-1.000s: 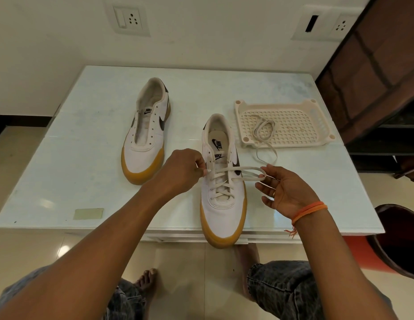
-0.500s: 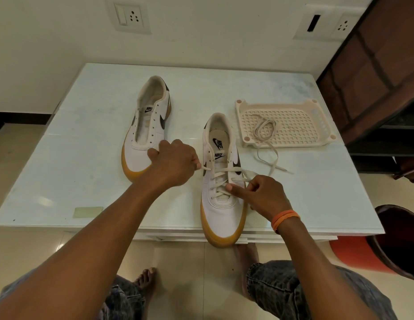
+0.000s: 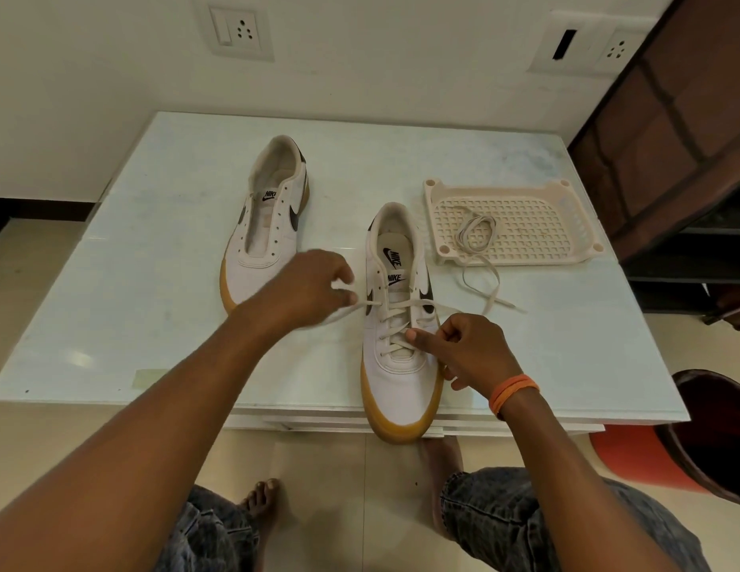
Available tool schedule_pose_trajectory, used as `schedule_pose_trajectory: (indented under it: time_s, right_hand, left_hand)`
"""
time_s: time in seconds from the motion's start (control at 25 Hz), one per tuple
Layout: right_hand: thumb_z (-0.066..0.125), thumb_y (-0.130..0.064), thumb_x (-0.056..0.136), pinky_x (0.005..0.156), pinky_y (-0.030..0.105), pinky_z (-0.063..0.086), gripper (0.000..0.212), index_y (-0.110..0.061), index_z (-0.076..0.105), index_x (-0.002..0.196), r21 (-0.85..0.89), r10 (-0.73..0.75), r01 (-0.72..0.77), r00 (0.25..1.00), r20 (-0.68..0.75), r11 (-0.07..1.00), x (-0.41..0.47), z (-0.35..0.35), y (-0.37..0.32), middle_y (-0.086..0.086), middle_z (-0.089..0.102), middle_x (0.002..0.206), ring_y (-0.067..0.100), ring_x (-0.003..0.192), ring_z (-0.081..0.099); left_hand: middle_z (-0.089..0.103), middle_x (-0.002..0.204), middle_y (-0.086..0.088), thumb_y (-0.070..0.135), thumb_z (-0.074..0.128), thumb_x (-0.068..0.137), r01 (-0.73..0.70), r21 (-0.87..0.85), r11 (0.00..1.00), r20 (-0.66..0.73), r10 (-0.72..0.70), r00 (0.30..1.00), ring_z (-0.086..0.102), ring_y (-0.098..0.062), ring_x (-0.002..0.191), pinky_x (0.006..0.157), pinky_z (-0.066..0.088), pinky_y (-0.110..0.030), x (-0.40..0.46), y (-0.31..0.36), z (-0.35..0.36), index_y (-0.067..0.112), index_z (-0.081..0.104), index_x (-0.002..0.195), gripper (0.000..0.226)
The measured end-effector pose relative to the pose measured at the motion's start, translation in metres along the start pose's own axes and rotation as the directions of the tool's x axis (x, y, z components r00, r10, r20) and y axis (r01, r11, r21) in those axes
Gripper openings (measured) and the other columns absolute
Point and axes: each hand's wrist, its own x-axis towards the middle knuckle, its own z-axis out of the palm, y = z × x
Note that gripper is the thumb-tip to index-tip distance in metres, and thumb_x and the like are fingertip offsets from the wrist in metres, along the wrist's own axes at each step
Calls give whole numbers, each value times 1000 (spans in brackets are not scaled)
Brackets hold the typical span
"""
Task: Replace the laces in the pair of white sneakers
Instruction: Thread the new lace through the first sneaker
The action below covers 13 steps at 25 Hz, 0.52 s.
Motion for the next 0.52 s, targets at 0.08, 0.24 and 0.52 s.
schedule_pose_trajectory:
  time_s: [0.08, 0.24, 0.52]
  right_hand:
    - [75, -57, 71, 58, 42, 60, 49, -11, 60, 73, -23, -55, 54, 998, -22, 998, 2, 2, 0, 6, 68, 67, 24, 63, 68]
    - [75, -54, 75, 65, 46, 59, 43, -14, 59, 71, -47, -126, 124, 991, -42, 991, 5, 4, 3, 5, 67, 69, 24, 68, 66]
    - [75, -54, 73, 62, 44, 60, 43, -14, 59, 74, -38, -86, 85, 996, -18, 996, 4, 3, 4, 4, 68, 70, 24, 63, 68]
  left_hand:
    - [61, 111, 1, 29, 68, 89, -58, -101, 993, 47, 63, 997, 55, -14, 99, 81, 39, -24, -1, 17, 14, 15, 63, 112, 27]
    - [60, 77, 6, 22, 69, 88, -25, -216, 976, 11, 28, 1000, 59, -11, 76, 65, 42, -18, 1, 21, 24, 11, 66, 92, 11]
    - [64, 77, 4, 12, 73, 84, 116, -39, 992, -13, -117, 993, 52, -4, 69, 65, 38, -20, 2, -9, -19, 11, 74, 82, 2]
